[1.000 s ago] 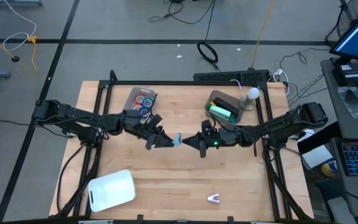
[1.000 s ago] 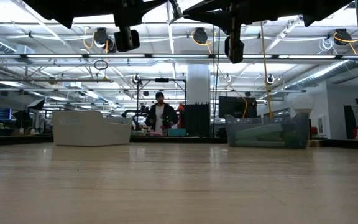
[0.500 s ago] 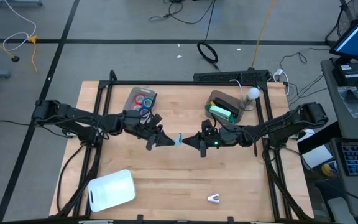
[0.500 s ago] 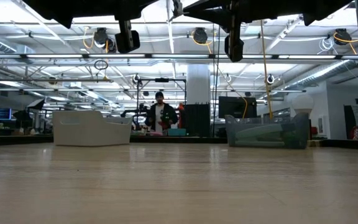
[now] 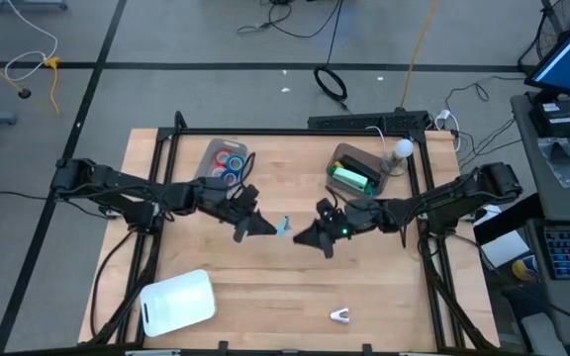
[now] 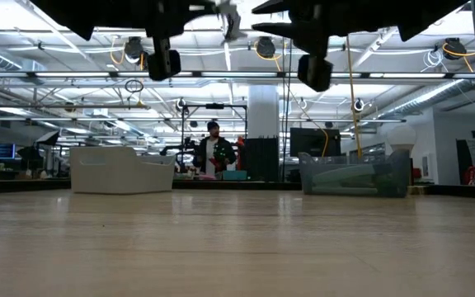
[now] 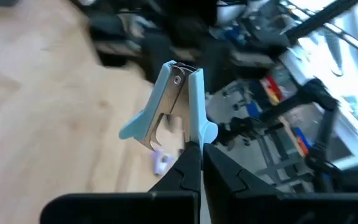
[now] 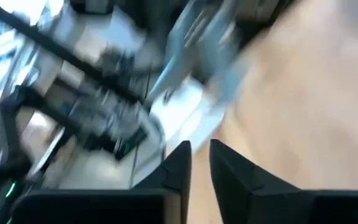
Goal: Pick and place Stapler, Stapler remover, tape
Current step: Put the blue staple remover into the white bin
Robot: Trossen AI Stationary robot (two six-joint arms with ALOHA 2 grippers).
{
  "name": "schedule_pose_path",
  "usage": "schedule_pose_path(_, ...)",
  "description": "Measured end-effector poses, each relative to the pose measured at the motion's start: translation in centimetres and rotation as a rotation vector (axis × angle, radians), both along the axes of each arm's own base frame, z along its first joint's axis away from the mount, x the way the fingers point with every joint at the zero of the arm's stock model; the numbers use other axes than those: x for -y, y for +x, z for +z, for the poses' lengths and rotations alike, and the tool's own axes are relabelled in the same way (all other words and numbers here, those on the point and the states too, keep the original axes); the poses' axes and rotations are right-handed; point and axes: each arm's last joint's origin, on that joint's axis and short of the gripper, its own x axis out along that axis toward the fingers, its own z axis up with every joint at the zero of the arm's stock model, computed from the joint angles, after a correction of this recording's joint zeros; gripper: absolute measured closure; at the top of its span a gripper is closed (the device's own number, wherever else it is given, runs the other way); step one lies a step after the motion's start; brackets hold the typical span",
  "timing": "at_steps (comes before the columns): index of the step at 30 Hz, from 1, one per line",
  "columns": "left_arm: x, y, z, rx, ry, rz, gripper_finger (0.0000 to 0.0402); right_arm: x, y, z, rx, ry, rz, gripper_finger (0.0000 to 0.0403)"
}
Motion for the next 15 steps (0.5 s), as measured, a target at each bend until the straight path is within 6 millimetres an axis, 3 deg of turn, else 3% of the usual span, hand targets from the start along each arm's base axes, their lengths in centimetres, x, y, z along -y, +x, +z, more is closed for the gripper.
schedule_pose_path(7,0.0,-0.2,-0.8,-0.084,0.003,-0.01,0.0399,-0.5,-0.4,-0.9,-0.125,0.08,0.178,0.0305)
schedule_pose_path(15,1.8,-1.3,-2.1,-0.277,-0.029,-0.14,0.0399,-1.0,-0.6,-1.1,-0.154,0.1,0.264,0.0297)
